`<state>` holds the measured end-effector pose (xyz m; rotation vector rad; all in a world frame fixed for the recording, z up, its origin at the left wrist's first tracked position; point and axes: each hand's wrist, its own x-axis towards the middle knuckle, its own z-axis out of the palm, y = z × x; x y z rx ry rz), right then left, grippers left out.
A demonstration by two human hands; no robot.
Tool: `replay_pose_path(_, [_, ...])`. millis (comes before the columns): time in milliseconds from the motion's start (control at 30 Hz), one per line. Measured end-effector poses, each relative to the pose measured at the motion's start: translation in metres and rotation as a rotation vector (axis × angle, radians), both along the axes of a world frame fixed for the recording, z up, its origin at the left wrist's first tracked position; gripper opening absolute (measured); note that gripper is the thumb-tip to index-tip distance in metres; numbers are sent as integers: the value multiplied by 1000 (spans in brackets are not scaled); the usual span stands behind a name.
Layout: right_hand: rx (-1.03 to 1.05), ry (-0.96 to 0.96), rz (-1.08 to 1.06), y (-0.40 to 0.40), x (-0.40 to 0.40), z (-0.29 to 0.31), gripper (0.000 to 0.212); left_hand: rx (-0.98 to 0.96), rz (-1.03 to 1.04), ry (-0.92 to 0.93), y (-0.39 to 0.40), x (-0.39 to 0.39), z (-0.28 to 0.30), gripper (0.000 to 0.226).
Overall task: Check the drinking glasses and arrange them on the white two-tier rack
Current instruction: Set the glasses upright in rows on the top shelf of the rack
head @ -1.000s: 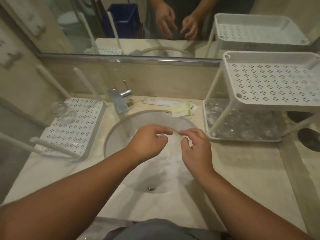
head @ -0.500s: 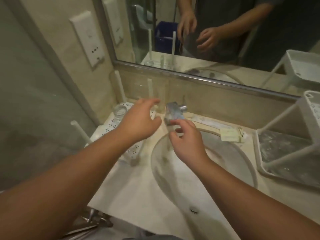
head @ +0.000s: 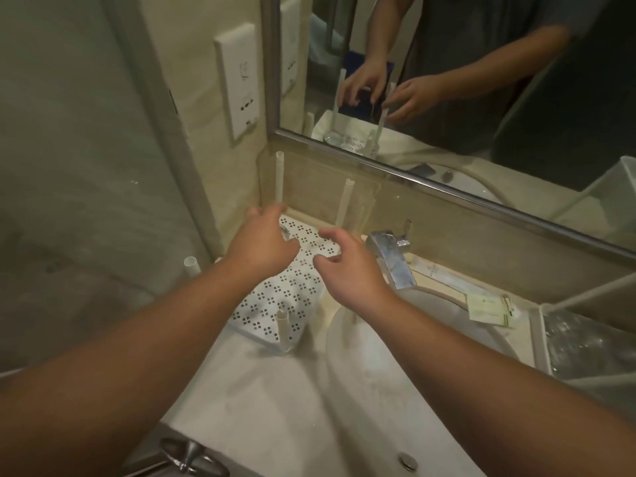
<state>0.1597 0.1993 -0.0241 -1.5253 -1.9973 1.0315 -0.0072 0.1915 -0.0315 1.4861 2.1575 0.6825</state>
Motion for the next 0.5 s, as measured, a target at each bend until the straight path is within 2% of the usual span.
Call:
replay_pose_path(100, [-17,-41,14,9,-7,-11,41,-100,13,75,12,-2,-20,63])
replay_pose_path(367, [-67,-75,32,26,-8,-37,38,-276,-17,320,44,-1,-49,71])
replay_pose_path(500, [-94,-50,27,32,-3,-47,37,-330,-42,384,55,-7,-57,57])
